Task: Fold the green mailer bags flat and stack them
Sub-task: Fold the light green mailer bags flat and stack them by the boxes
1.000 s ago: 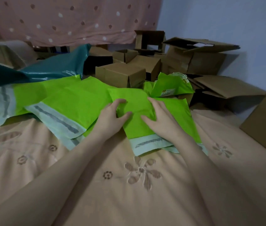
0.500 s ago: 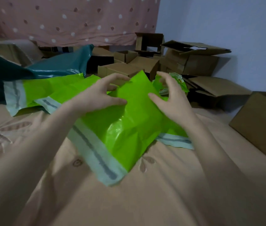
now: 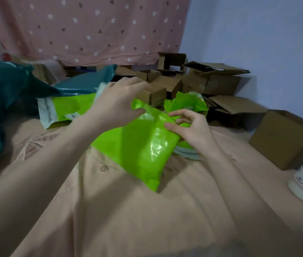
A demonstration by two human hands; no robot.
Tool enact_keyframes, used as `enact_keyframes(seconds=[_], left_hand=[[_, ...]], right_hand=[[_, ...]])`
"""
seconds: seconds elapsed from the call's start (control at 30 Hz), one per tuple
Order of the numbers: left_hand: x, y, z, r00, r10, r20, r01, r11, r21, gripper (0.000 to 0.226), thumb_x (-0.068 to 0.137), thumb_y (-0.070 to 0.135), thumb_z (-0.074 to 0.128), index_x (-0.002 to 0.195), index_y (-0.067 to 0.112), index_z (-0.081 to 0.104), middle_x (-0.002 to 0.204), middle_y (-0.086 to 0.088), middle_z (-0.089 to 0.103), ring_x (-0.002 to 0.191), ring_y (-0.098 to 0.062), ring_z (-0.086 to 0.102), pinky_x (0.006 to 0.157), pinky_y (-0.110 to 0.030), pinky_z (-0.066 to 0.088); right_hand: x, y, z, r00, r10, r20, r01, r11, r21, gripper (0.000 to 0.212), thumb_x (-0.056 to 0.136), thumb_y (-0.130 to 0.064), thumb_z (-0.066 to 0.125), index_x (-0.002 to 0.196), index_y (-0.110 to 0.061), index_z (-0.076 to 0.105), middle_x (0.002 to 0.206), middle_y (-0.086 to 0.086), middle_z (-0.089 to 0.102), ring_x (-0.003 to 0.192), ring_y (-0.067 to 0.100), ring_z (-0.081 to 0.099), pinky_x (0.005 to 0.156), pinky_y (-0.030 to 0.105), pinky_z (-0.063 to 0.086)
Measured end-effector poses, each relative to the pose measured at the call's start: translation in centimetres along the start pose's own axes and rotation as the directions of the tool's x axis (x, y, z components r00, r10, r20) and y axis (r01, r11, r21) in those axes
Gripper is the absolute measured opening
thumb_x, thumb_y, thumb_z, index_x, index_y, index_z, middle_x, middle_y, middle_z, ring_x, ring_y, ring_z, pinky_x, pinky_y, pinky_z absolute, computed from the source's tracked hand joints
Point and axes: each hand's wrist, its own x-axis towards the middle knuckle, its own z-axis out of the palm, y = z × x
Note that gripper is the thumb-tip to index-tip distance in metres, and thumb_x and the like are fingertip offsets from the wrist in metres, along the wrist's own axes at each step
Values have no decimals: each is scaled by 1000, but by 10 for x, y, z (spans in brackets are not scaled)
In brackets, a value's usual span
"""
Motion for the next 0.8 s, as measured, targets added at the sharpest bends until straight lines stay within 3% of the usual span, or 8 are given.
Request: enact_keyframes(seconds=[0.07, 0.2, 0.27, 0.33, 0.43, 0.53, 0.67, 0.8], left_hand=[[-11, 2, -1, 989, -14, -150, 11, 1000, -17, 50, 81, 25, 65, 128, 23, 49, 132, 2, 47, 122, -22, 43, 94, -44, 36], [-39, 4, 6, 926, -227, -301, 193, 971, -140, 55, 84, 33, 62, 132, 16, 41, 131, -7, 39, 117, -21, 44, 94, -38, 39], [-53, 7, 11, 886, -422, -191, 351, 881, -318, 67, 84, 42, 63, 137, 17, 32, 135, -6, 35, 118, -14, 41, 98, -30, 35], [-64, 11, 13, 804, -592, 60, 514, 640, -571, 77, 83, 52, 60, 143, 21, 23, 134, -3, 40, 116, -13, 46, 99, -31, 37], [-78, 17, 17, 719, -626, 303, 605, 347, -717, 72, 87, 47, 57, 145, 32, 19, 113, 2, 56, 93, -7, 56, 84, -28, 44], [-93, 20, 22, 744, -608, 277, 579, 381, -721, 69, 88, 36, 60, 143, 35, 20, 111, 5, 56, 95, -9, 59, 75, -18, 48], [-118, 17, 36, 726, -583, 365, 658, 435, -615, 72, 84, 38, 64, 142, 35, 22, 133, -5, 52, 115, -22, 55, 101, -40, 44], [-134, 20, 46, 710, -608, 356, 703, 641, -308, 56, 87, 44, 58, 135, 27, 35, 121, -12, 57, 113, -27, 54, 90, -32, 41]], right_hand=[[-8, 0, 3, 993, 35, -109, -28, 997, 71, 23, 75, -13, 76, 83, -28, 61, 70, -5, 58, 71, 13, 60, 67, 37, 52], [-21, -2, 6, 965, 169, -199, -109, 953, 281, 27, 79, -12, 73, 92, -21, 52, 91, 7, 63, 77, 18, 63, 69, 37, 54], [-28, -3, 10, 953, 249, -172, -158, 894, 419, 28, 80, -8, 70, 95, -21, 49, 97, 9, 63, 84, 21, 64, 78, 45, 54], [-35, -5, 13, 941, 311, -132, -197, 823, 533, 28, 81, -2, 66, 94, -20, 48, 92, 8, 63, 81, 19, 63, 80, 45, 52], [-50, -1, 17, 933, 349, -89, -242, 792, 561, 28, 82, 3, 62, 93, -18, 48, 82, 4, 64, 75, 16, 62, 78, 39, 49], [-66, 10, 17, 941, 331, -74, -275, 873, 402, 32, 82, -9, 66, 104, -20, 46, 82, 3, 64, 81, 21, 59, 78, 34, 45], [-86, 29, 27, 927, 373, -41, -367, 924, 108, 54, 53, -56, 72, 96, -47, 41, 93, 3, 69, 88, 24, 66, 89, 47, 51], [-100, 32, 34, 953, 297, -58, -301, 907, -294, 54, 65, -55, 67, 106, -35, 39, 101, 0, 65, 95, 24, 62, 84, 43, 50]])
